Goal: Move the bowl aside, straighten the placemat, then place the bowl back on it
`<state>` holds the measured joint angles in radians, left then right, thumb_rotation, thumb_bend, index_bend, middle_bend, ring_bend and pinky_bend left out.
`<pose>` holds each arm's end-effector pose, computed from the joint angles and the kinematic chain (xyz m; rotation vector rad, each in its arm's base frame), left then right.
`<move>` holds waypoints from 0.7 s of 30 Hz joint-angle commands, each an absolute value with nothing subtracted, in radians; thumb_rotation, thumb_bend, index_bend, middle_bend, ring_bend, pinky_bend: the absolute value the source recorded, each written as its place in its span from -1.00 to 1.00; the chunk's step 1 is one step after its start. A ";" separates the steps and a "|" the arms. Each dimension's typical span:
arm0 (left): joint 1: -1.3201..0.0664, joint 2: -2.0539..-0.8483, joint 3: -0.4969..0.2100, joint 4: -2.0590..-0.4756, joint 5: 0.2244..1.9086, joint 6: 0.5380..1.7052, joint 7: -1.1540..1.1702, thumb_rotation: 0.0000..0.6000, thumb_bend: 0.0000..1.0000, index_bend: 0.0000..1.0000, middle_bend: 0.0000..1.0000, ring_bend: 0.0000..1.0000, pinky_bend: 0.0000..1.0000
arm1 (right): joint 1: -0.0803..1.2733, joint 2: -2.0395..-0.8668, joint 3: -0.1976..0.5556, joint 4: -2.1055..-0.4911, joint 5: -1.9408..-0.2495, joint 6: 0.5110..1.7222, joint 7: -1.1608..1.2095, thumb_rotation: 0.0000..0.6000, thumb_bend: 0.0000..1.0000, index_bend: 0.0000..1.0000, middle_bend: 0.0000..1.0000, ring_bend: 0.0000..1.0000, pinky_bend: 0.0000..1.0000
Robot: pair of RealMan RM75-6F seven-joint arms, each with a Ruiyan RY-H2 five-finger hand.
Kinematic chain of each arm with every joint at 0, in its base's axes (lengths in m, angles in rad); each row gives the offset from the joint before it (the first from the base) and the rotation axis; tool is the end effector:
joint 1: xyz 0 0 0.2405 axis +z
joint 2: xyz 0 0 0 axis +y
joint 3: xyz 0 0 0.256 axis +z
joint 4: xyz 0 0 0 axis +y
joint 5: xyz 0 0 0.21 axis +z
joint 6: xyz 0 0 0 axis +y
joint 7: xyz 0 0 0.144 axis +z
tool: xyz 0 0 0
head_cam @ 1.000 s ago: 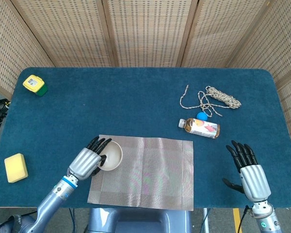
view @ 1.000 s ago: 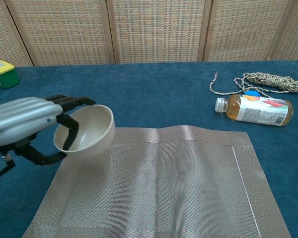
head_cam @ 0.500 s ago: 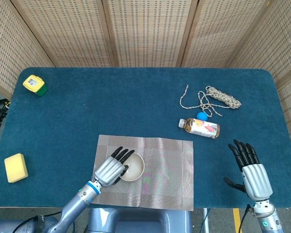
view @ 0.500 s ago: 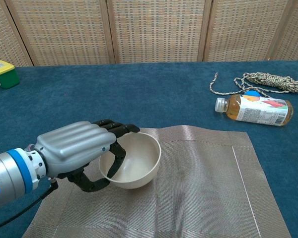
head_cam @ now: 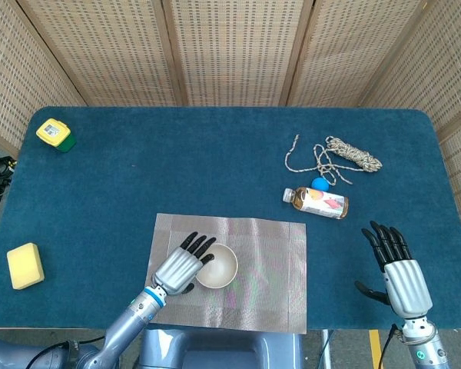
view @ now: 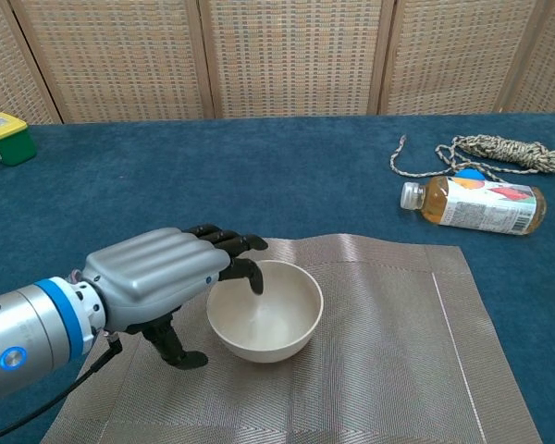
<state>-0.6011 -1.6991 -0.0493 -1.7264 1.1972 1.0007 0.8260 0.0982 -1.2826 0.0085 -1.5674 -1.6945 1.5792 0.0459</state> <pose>-0.1067 0.2273 -0.0750 -2.1750 -0.7564 -0.8313 -0.2725 -0.1722 0.1093 1.4692 -0.9056 1.1832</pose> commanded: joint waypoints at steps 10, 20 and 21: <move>-0.487 -1.507 0.019 -1.829 1.328 1.201 0.672 1.00 -0.63 -0.82 -1.00 -1.00 -1.00 | 0.097 -1.279 0.008 -1.568 -1.690 1.575 0.044 1.00 -0.59 -0.94 -1.00 -1.00 -1.00; -0.296 -1.346 0.100 -1.761 1.512 1.494 0.454 1.00 -0.64 -0.92 -1.00 -1.00 -1.00 | 0.102 -1.279 -0.011 -1.577 -1.704 1.547 -0.013 1.00 -0.60 -1.00 -1.00 -1.00 -1.00; -0.281 -1.338 0.105 -1.754 1.520 1.514 0.441 1.00 -0.64 -0.93 -1.00 -1.00 -1.00 | 0.101 -1.279 -0.012 -1.578 -1.704 1.545 -0.018 1.00 -0.61 -1.00 -1.00 -1.00 -1.00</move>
<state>-0.3318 -1.3737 0.0785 -1.7855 1.4777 1.4562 0.4887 0.1011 -1.2792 -0.0102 -1.5766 -1.7033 1.5480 -0.0149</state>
